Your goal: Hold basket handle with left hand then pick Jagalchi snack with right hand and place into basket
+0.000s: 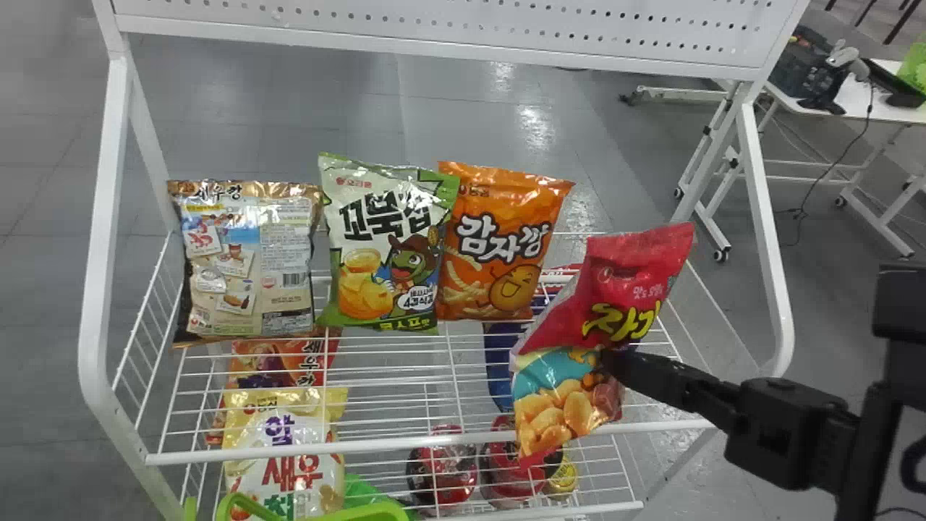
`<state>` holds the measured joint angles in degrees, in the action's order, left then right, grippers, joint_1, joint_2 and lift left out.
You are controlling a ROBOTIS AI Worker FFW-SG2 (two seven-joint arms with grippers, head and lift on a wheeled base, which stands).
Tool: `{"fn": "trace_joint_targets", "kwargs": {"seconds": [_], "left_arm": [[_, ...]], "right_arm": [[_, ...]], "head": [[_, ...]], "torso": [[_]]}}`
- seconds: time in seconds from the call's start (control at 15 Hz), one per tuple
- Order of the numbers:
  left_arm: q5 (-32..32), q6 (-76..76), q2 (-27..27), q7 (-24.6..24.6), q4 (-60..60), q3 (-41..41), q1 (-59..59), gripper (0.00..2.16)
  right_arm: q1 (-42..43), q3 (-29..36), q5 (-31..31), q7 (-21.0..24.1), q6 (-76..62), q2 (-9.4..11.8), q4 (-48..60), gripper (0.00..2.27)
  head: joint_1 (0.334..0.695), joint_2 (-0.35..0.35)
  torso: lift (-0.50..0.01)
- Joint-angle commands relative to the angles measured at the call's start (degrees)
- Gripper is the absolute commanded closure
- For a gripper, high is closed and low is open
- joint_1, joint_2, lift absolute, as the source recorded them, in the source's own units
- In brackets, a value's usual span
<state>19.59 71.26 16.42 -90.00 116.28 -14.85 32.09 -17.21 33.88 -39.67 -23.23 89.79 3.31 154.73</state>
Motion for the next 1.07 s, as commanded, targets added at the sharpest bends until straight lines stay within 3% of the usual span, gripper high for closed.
{"fn": "trace_joint_targets", "kwargs": {"seconds": [0.0, 0.33, 0.6, 1.0], "left_arm": [[0.3, 0.1, -0.1, -0.6, -0.1, -0.1, -0.1, 2.14], [0.8, -0.3, -0.1, -0.6, -0.3, -1.2, -0.1, 2.14], [1.2, -0.6, -0.2, -0.6, -0.2, -1.2, -0.1, 2.14], [1.7, -0.6, -0.2, -0.6, -0.1, -1.4, -0.1, 2.14]], "right_arm": [[-1.2, 0.3, -3.6, 0.1, 0.3, -0.5, 0.0, 2.25], [-7.2, -0.4, -11.1, -0.9, 0.3, -1.9, 0.1, 2.25], [-10.9, -4.4, -11.7, -3.7, 0.3, -2.9, -0.9, 2.25], [-12.8, -19.5, -3.8, -6.7, 0.3, -2.8, -13.9, 2.25]], "head": [[0.695, -0.155], [0.695, -0.069], [0.695, 0.026], [0.695, 0.203]], "torso": [[-0.009], [-0.009], [-0.009], [-0.009]]}}
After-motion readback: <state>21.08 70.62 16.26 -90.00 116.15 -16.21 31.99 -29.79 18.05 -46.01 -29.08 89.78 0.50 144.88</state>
